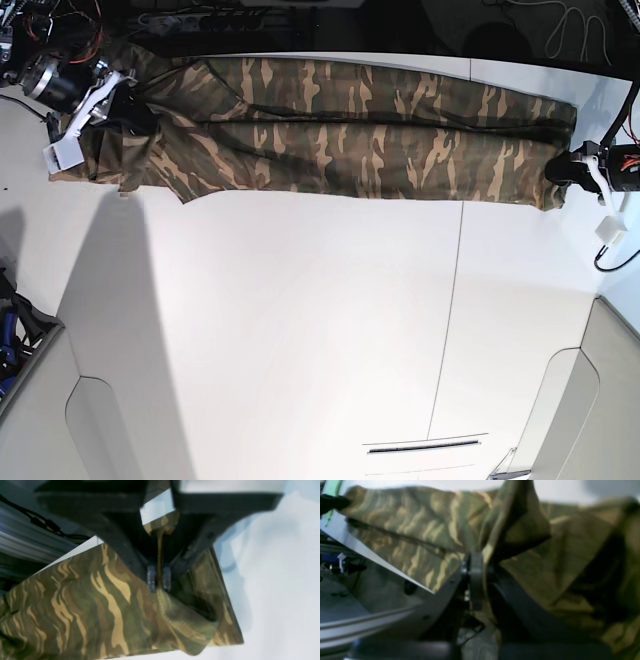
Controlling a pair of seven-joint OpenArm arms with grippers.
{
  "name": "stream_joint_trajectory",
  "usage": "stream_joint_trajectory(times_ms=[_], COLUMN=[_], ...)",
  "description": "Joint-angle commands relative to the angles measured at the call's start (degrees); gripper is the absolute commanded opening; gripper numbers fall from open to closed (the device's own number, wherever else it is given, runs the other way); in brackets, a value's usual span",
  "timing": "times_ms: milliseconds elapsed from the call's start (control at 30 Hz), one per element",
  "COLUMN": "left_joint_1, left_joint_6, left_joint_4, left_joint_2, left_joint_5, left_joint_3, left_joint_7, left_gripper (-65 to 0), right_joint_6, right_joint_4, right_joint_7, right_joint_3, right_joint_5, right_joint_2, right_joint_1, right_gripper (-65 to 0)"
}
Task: Fold the T-shirt properly
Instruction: 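Regrasp the folded strip's ends with both grippers and straighten it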
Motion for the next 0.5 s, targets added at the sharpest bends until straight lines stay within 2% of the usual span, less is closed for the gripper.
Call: stream_joint_trajectory(times_ms=[0,67,100,133,200,433,467], left_joint_1=[-0.7,-0.7,-0.7,-0.7,-0.7,-0.7,-0.7], left_joint_6=[-0.5,-0.5,-0.5,-0.5,-0.5,-0.5,-0.5], left_joint_4=[0.8,0.8,0.8,0.8,0.8,0.8,0.8], left_joint_2=[-1.8,-1.7,-1.8,-1.8,-1.8,-1.8,-1.8], left_joint_5=[-1.0,-1.0,-1.0,-1.0,-0.8,-0.8,-0.8], left_joint_3=[-0.6,-0.6,-0.6,-0.6,-0.6,-0.6,-0.6], left_joint_7=[-0.2,-0.2,-0.2,-0.2,-0.2,-0.5,-0.8], left_gripper=[-63.2,-56.9,-53.4,-50.4,-47.3,-46.4,-43.8], right_joint_6=[0.0,0.0,0.0,0.0,0.0,-0.4,-0.4], right_joint_4=[0.7,0.3,0.1,0.0,-0.1,0.2,0.3], right_joint_7=[1.3,1.5,1.5,1.6,1.7,2.4,2.4], right_joint_3=[0.3,0.3,0.3,0.3,0.3,0.8,1.3], right_joint_5=[0.1,-1.4,-1.8,-1.8,-1.7,-1.7,-1.7], right_joint_2=[0.7,0.7,0.7,0.7,0.7,0.7,0.6], right_joint_1=[0.1,0.0,0.0,0.0,0.0,0.0,0.0], right_gripper=[-60.1,-39.8,-32.2,-27.6,-26.4,-26.5,-26.5])
